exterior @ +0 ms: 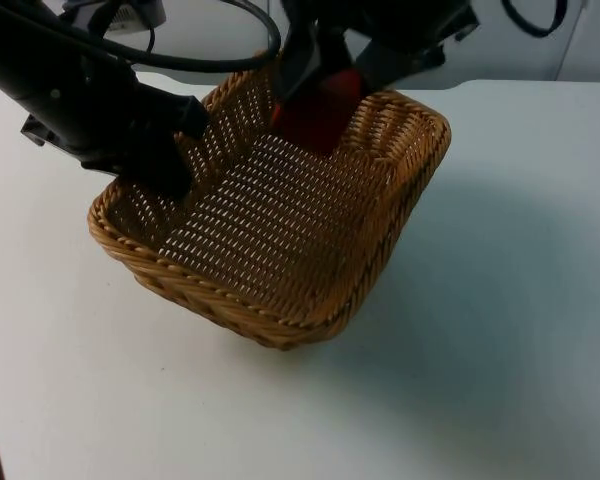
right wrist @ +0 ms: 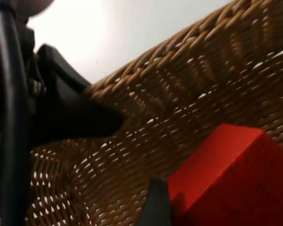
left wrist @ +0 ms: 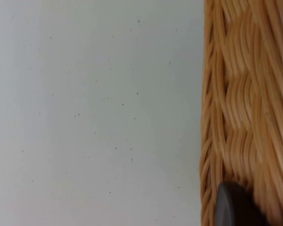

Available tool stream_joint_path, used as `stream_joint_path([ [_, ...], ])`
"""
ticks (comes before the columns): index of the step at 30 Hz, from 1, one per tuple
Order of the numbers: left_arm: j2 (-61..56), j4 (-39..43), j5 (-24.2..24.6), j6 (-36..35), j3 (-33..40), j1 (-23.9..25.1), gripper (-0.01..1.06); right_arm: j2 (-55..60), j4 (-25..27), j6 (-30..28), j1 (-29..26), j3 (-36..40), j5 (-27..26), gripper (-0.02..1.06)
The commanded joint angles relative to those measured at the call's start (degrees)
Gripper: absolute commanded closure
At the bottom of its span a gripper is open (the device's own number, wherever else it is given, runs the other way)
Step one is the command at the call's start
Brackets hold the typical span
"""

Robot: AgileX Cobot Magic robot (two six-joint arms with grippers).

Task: Pick up the basket with the left hand and place the cube into the basket with the right hand.

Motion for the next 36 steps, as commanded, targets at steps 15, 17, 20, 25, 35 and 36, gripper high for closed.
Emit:
stream_joint_path([
  [15,-0.87,-1.66,1.46,0.07,0.01,-0.02,1.05,1.50,-14.04,10.94,0.32,-4.60,1.25,0.51],
  [17,-0.87,-1.66,1.74,0.07,0.01,-0.02,1.05,1.50,-14.18,10.95,0.32,-5.05,1.92,0.50],
  [20,-0.87,-1.55,2.19,0.35,0.01,-0.02,1.05,1.50,-14.15,12.69,0.32,-5.21,2.30,0.38],
  [25,-0.87,-1.55,2.42,1.35,0.01,-0.02,1.05,1.62,-14.26,13.88,0.32,-5.21,2.70,0.34],
  [35,-0.87,-1.76,2.52,1.34,0.01,-0.02,1.05,1.70,-13.51,14.02,0.32,-5.21,5.93,0.27],
  [36,-0.87,-1.76,2.52,1.34,0.01,-0.02,1.05,1.70,-13.51,14.02,0.32,-5.21,5.93,0.27],
])
